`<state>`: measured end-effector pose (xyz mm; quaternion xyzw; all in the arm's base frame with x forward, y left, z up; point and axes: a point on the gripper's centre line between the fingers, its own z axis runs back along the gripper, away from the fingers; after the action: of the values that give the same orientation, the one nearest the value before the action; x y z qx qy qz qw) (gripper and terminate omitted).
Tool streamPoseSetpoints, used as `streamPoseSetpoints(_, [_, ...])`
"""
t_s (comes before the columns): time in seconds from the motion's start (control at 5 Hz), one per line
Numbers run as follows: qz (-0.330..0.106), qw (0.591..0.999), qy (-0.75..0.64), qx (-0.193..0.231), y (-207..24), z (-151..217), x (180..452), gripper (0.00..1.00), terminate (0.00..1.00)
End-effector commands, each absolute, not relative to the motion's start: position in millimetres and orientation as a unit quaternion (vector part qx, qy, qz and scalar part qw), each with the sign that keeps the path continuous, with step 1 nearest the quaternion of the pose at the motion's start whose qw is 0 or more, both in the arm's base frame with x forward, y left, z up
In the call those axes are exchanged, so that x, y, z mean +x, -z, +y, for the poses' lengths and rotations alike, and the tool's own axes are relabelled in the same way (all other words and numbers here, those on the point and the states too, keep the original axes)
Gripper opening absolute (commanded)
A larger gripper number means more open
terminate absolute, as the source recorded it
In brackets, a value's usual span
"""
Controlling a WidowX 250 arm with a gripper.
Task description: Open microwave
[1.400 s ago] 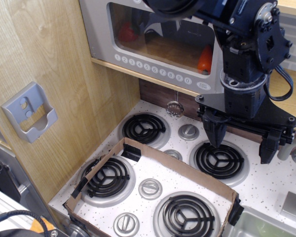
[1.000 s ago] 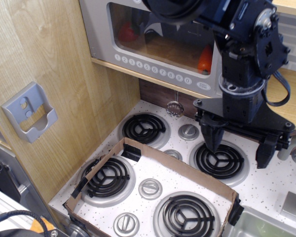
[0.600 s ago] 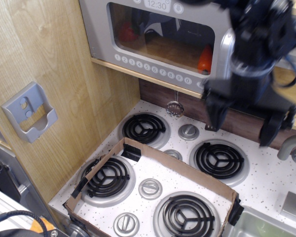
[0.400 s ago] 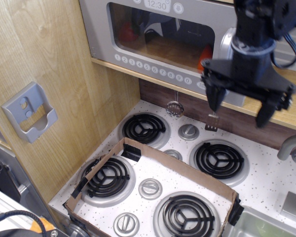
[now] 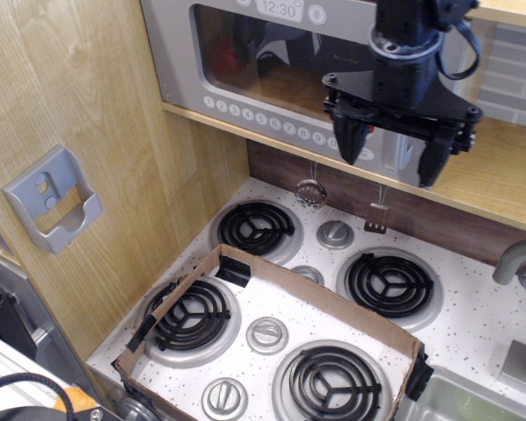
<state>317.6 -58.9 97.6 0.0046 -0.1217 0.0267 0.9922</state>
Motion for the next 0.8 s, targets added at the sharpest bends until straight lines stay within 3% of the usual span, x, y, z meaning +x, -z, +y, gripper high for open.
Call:
streamPoseSetpoints(0.0, [-0.147,0.989,0.004,0.006,-115,-41,345,1.0,0.0])
streamPoseSetpoints(0.6, [-0.15,0.989,0.02,-0.002,-118,-43,365,1.0,0.0])
